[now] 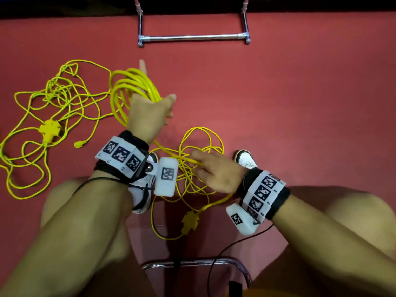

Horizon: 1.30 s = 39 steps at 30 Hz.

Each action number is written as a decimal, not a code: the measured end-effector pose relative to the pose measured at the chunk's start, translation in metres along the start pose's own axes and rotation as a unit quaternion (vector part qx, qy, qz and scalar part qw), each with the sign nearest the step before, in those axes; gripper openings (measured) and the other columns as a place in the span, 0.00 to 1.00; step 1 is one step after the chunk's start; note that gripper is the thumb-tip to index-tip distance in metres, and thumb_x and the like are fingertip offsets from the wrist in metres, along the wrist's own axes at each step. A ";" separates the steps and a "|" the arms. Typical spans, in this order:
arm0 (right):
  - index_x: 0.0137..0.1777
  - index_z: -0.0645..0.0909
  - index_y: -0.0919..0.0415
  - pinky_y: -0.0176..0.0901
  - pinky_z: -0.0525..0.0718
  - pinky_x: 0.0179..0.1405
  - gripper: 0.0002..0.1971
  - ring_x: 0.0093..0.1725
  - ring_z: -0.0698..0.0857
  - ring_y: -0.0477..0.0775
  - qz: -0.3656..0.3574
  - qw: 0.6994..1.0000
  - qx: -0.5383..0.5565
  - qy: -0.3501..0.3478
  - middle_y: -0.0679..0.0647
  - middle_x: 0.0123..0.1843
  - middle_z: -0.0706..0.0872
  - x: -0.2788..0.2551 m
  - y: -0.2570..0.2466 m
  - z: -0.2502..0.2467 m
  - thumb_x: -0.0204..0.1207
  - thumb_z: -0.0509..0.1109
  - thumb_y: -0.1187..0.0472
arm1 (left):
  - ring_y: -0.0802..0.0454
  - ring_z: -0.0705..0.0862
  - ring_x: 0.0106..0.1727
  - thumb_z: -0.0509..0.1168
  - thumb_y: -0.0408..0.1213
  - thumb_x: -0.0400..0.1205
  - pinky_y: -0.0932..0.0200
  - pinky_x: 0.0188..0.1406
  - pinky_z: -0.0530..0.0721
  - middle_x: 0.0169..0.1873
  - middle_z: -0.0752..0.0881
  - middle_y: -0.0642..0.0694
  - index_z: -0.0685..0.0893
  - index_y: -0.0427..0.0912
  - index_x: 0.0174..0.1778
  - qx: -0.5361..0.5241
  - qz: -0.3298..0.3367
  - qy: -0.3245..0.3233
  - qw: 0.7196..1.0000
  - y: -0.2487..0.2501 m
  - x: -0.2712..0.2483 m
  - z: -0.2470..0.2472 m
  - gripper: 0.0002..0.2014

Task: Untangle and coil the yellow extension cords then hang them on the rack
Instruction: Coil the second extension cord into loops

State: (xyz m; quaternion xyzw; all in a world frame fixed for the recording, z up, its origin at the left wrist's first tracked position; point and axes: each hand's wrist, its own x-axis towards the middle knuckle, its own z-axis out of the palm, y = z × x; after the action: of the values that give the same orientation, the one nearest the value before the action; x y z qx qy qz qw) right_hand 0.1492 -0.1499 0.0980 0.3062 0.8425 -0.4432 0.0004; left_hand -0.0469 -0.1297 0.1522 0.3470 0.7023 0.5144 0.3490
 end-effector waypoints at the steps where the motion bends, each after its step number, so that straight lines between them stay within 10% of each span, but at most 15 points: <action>1: 0.53 0.77 0.57 0.54 0.78 0.40 0.06 0.35 0.74 0.53 -0.039 0.999 0.003 0.038 0.48 0.35 0.78 -0.001 -0.005 -0.007 0.82 0.61 0.58 | 0.48 0.86 0.26 0.71 0.33 0.79 0.56 0.23 0.83 0.29 0.85 0.42 0.57 0.58 0.86 0.041 -0.008 -0.023 0.999 -0.006 0.001 0.002 0.43; 4: 0.48 0.84 0.56 0.47 0.76 0.32 0.07 0.29 0.75 0.50 -0.078 0.987 0.025 0.140 0.50 0.29 0.80 -0.004 -0.013 -0.029 0.82 0.66 0.55 | 0.47 0.89 0.29 0.71 0.35 0.81 0.58 0.22 0.83 0.26 0.87 0.45 0.52 0.53 0.88 0.126 -0.051 -0.115 0.984 -0.015 -0.002 0.008 0.44; 9: 0.40 0.85 0.58 0.38 0.69 0.26 0.11 0.24 0.71 0.49 -0.057 0.953 0.096 0.281 0.53 0.24 0.77 -0.004 -0.011 -0.051 0.77 0.76 0.51 | 0.50 0.81 0.17 0.64 0.56 0.85 0.63 0.14 0.77 0.19 0.84 0.45 0.75 0.57 0.75 0.118 -0.143 -0.245 0.952 -0.003 -0.017 0.022 0.23; 14: 0.31 0.79 0.60 0.45 0.69 0.25 0.22 0.24 0.70 0.48 -0.004 0.927 0.110 0.357 0.50 0.21 0.74 0.001 0.001 -0.062 0.68 0.80 0.42 | 0.52 0.73 0.10 0.52 0.77 0.76 0.68 0.09 0.70 0.14 0.77 0.43 0.87 0.45 0.25 0.031 -0.232 -0.401 0.886 0.007 -0.031 0.027 0.38; 17: 0.33 0.78 0.58 0.42 0.69 0.25 0.21 0.24 0.70 0.45 0.006 0.927 0.093 0.362 0.47 0.22 0.73 0.002 0.007 -0.065 0.69 0.77 0.41 | 0.52 0.70 0.10 0.68 0.61 0.74 0.69 0.10 0.68 0.14 0.74 0.42 0.84 0.38 0.35 -0.021 -0.233 -0.436 0.869 0.005 -0.035 0.027 0.25; 21: 0.44 0.80 0.61 0.40 0.70 0.29 0.13 0.27 0.72 0.44 -0.022 0.934 0.069 0.350 0.44 0.26 0.74 0.004 0.011 -0.065 0.80 0.73 0.50 | 0.51 0.68 0.12 0.65 0.40 0.75 0.68 0.11 0.66 0.16 0.71 0.43 0.78 0.39 0.31 -0.085 -0.218 -0.425 0.875 0.005 -0.032 0.023 0.10; 39: 0.28 0.75 0.64 0.57 0.81 0.39 0.41 0.28 0.78 0.64 0.149 0.927 0.237 0.249 0.58 0.24 0.79 0.031 0.050 -0.016 0.79 0.43 0.26 | 0.54 0.74 0.17 0.66 0.41 0.77 0.68 0.18 0.73 0.20 0.76 0.47 0.79 0.36 0.39 -0.444 -0.242 -0.466 0.726 0.011 -0.021 0.008 0.11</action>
State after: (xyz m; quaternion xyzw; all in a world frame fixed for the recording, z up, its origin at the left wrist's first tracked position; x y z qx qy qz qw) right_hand 0.1546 -0.1012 0.0616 0.5204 0.6302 -0.5342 -0.2161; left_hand -0.0280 -0.1409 0.1636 0.1673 0.2029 0.4388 0.8592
